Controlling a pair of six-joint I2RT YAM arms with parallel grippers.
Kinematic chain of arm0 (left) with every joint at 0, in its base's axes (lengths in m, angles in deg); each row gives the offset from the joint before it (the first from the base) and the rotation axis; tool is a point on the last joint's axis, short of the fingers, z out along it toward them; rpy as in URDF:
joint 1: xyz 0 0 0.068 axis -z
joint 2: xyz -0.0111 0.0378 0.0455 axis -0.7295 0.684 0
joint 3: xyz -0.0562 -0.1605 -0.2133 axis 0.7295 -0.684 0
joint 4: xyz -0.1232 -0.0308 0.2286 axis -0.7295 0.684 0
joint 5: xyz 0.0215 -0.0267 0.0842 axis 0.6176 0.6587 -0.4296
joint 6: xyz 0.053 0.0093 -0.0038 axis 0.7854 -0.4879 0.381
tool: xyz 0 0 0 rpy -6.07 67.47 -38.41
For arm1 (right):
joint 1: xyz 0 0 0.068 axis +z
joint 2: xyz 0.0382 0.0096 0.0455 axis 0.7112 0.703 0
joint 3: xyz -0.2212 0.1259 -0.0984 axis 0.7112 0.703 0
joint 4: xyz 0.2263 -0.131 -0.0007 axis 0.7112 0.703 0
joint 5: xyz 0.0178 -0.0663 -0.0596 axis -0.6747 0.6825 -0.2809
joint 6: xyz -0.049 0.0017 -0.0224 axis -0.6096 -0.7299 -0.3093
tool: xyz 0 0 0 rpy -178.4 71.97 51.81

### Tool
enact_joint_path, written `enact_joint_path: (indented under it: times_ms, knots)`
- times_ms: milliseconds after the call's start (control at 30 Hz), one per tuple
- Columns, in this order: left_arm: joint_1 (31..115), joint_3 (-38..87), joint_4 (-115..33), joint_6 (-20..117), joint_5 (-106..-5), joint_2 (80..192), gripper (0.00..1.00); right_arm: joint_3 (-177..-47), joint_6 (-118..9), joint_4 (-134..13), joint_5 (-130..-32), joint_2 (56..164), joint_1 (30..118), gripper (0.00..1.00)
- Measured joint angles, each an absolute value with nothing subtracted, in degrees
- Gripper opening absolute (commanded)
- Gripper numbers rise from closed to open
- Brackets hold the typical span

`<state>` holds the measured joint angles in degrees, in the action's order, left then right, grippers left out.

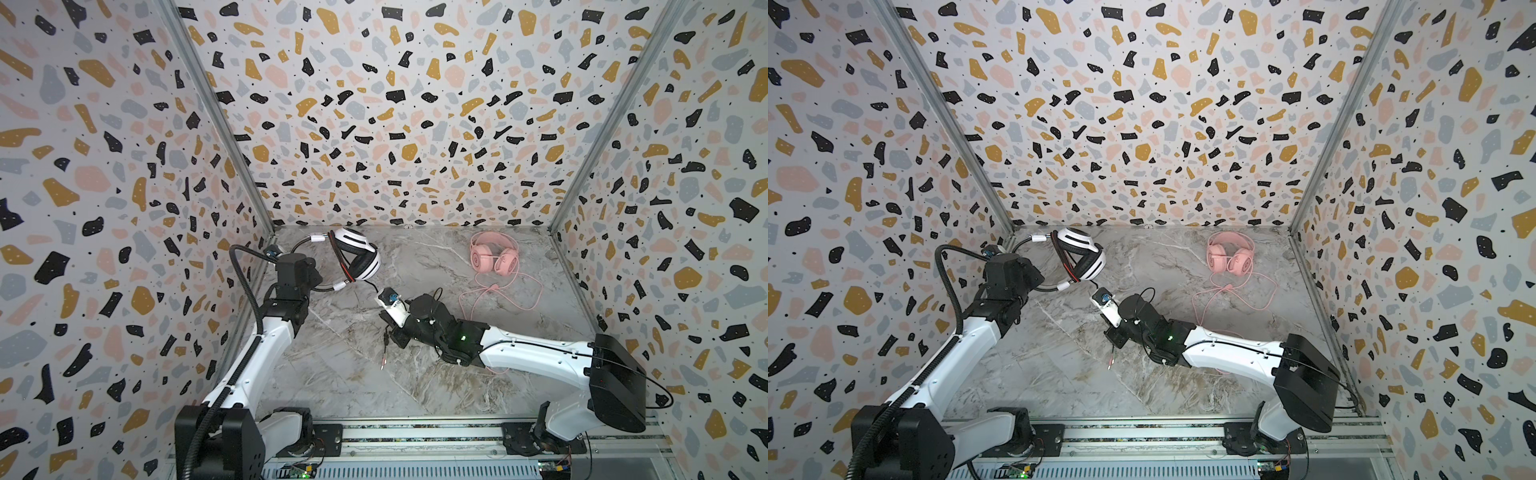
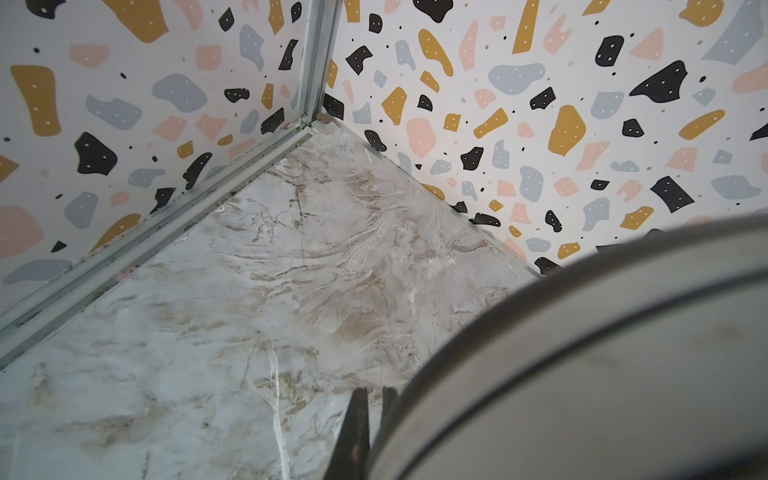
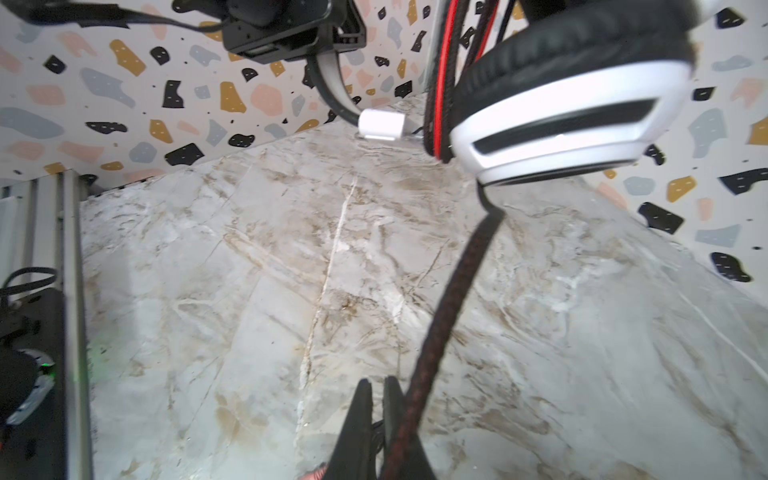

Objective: Wrap the headphones

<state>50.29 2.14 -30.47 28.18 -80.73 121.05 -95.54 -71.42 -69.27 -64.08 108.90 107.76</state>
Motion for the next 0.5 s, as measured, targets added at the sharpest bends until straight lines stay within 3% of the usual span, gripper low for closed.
enact_joint_path:
  times_ms: [500]
  knots:
    - [52.97, 2.20, -28.85, 32.29, -86.47, 121.07, 0.00, -102.11, -79.31, -65.73, -58.75, 100.07, 105.86, 0.11]
